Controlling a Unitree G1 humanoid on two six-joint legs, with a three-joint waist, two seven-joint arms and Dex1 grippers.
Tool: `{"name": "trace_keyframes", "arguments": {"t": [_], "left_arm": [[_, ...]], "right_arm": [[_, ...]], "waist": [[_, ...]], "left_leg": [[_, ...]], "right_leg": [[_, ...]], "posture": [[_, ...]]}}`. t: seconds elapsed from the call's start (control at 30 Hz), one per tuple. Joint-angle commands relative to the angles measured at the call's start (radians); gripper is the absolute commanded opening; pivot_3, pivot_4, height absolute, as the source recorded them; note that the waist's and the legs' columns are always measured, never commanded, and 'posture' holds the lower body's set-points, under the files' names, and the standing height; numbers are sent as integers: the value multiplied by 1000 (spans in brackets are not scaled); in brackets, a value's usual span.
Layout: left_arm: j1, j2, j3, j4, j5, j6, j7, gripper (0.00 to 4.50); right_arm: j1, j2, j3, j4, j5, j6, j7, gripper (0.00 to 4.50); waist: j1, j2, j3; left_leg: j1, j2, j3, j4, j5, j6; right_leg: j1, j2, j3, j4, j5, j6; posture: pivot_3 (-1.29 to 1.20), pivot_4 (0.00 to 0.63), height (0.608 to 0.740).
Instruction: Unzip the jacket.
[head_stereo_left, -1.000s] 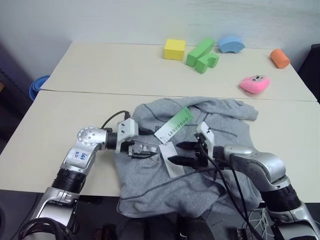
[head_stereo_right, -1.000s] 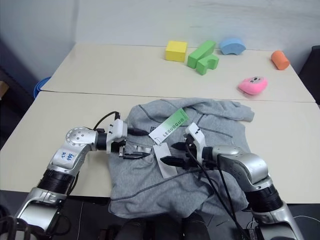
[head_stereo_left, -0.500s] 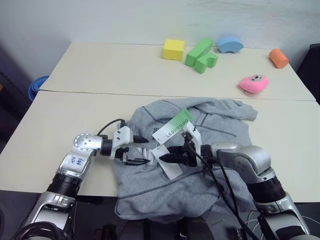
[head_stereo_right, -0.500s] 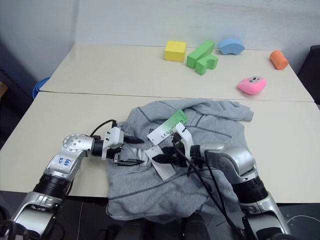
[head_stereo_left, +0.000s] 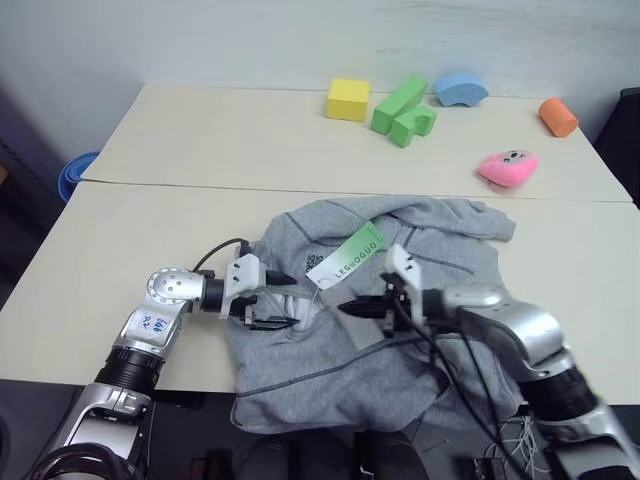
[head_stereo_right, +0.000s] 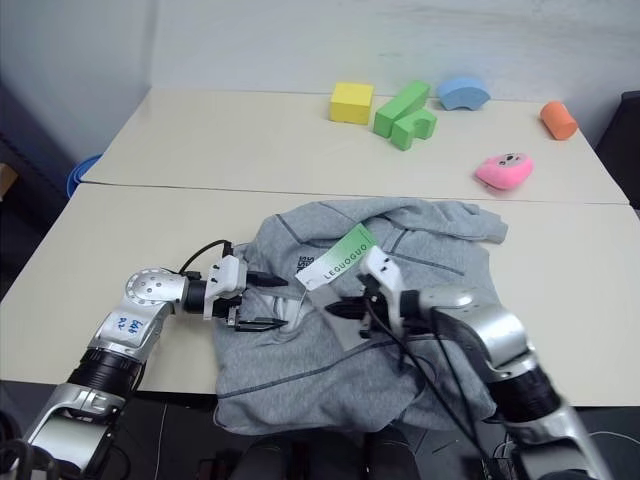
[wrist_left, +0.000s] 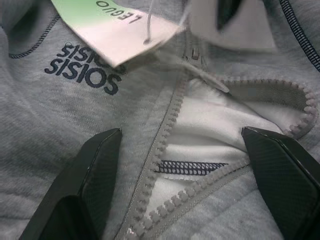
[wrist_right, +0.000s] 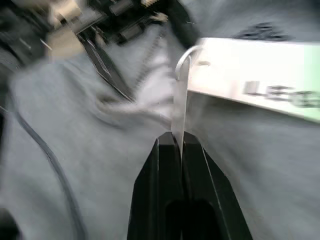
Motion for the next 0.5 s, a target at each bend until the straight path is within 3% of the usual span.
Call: {"name": "trace_keyframes", "arguments": {"t": [0.03,0.33,0.5], "left_arm": [[34,9,-7,23,39,5,13,4061],[61,4,-30,23,49,6,14,4061],[63,2,-35,26,50,9,15,4061]], "right_arm": [[38,-38,-86,-29,-83,-122,-43,31],[207,-178,-247,33,-375,-444,-201,31],[300,-221,-350,78,-448,-544,-253,31]], "waist": [[0,0,0],[1,0,0],[3,0,0]], "left_leg": [[0,0,0,0,0,0],[3,0,1,-1,0,0],[3,0,2,-1,0,0]], "right_leg": [[0,0,0,0,0,0],[2,-1,1,0,0,0],[3,-1,1,0,0,0]], "posture": [[0,150,740],[0,150,740],[0,150,740]]}}
